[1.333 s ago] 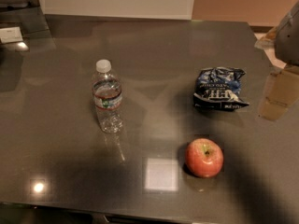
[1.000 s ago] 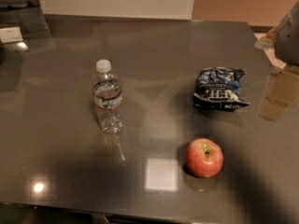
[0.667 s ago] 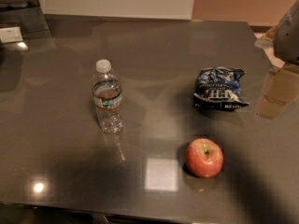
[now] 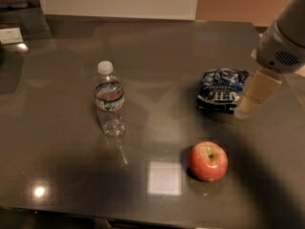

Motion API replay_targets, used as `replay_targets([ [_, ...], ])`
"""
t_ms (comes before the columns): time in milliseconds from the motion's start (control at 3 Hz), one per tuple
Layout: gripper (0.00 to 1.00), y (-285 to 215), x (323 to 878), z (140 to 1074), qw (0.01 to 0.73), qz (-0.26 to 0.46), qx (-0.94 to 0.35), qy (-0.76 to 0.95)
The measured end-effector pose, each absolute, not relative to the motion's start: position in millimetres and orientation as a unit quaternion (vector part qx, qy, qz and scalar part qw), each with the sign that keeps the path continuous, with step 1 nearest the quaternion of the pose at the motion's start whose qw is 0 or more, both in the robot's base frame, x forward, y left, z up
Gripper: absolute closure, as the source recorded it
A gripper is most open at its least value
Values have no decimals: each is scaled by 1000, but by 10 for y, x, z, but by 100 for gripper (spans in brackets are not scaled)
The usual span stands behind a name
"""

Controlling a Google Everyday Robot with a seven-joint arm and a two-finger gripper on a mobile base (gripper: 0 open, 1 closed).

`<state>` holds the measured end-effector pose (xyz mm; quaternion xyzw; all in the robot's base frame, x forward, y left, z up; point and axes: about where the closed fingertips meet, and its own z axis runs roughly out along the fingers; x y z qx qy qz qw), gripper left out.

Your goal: Move blue chip bag near water bottle

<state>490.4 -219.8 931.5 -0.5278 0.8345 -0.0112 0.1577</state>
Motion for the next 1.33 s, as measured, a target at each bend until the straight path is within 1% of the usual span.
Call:
replay_targets([
  [667,0,-2173,5330,8849,150,-1,-471,869],
  [1000,0,-2179,5446,8636,140,0,-457,878],
  [1333,18,-2178,5493,8480,131,-2,-450,883],
])
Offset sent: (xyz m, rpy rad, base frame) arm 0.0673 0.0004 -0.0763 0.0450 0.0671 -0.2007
